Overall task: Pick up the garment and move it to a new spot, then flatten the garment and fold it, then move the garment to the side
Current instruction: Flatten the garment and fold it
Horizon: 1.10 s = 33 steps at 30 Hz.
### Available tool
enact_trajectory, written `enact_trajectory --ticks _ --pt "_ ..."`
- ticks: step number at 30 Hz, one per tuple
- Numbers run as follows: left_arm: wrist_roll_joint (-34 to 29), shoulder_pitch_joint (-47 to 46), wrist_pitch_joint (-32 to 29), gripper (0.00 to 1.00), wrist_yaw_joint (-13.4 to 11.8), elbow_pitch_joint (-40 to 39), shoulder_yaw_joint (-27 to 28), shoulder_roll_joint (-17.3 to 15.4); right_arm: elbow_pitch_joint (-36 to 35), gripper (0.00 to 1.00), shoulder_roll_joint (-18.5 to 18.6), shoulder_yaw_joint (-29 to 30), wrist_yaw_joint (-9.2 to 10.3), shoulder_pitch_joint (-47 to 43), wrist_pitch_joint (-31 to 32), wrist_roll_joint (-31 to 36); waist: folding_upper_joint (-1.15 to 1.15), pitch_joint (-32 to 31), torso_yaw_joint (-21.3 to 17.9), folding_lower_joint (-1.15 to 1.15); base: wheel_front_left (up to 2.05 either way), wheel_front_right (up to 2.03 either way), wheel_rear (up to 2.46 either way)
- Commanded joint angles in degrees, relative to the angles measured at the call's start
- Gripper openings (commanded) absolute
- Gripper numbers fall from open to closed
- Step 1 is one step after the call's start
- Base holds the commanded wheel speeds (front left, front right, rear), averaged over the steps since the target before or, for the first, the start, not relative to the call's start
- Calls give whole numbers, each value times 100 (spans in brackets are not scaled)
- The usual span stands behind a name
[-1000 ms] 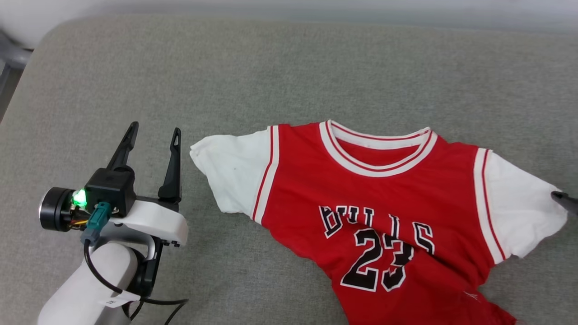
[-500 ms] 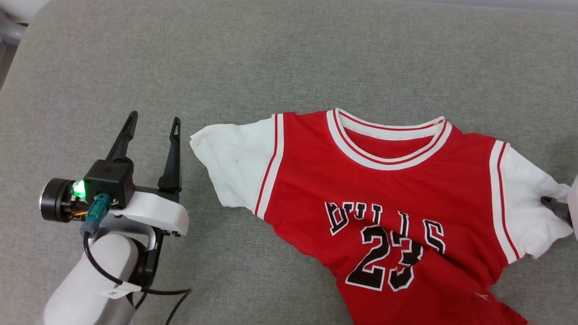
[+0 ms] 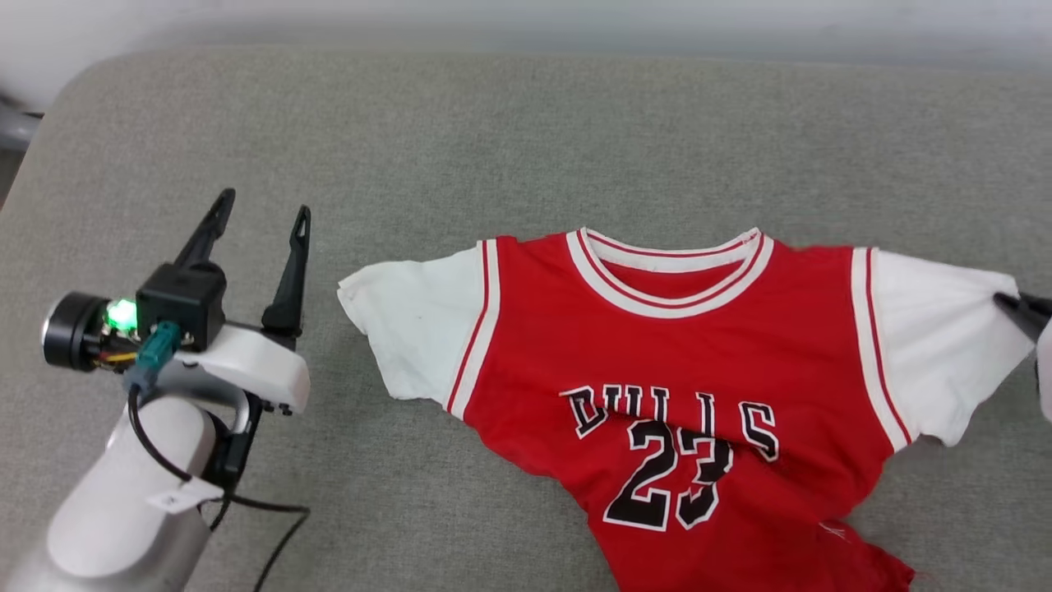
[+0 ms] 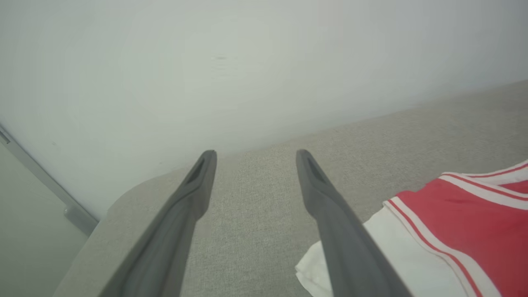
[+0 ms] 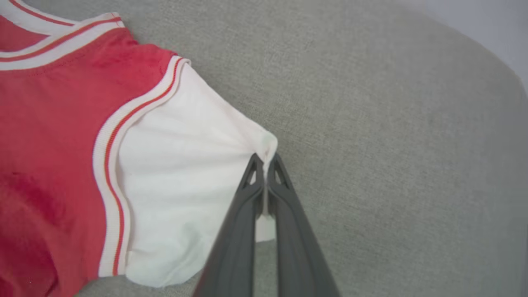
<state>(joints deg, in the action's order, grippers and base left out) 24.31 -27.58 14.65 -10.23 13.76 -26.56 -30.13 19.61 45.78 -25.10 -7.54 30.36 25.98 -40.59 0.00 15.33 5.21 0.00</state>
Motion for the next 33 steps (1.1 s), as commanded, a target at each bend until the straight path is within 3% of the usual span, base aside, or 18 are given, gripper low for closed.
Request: enact_trajectory --ticks 1,8,13,17,25,33 --pt "-20 -83 -26 100 41 17 -19 -23 -33 0 48 13 10 26 -58 -19 0 -79 -65 0 0 0 0" --pt "73 -797 -639 100 677 215 -194 -299 -504 0 256 179 9 -213 -407 -40 0 -226 -240 0 0 0 0" --pt "267 -1368 -1617 100 1268 378 -403 -472 -894 0 247 343 10 -441 -397 41 0 -224 -369 0 0 0 0" --pt "618 -1788 -2624 100 1592 511 -616 -508 -1171 0 154 490 9 -589 -316 161 0 -174 -457 0 0 0 0" --pt "1584 -2383 -4822 100 1759 845 -1216 -679 -1559 0 -33 705 9 -713 -80 320 0 25 -625 0 0 0 0" --pt "2357 -2557 -5713 100 1762 1157 -1650 -764 -1758 0 -235 777 9 -612 81 429 0 316 -796 0 0 0 0"
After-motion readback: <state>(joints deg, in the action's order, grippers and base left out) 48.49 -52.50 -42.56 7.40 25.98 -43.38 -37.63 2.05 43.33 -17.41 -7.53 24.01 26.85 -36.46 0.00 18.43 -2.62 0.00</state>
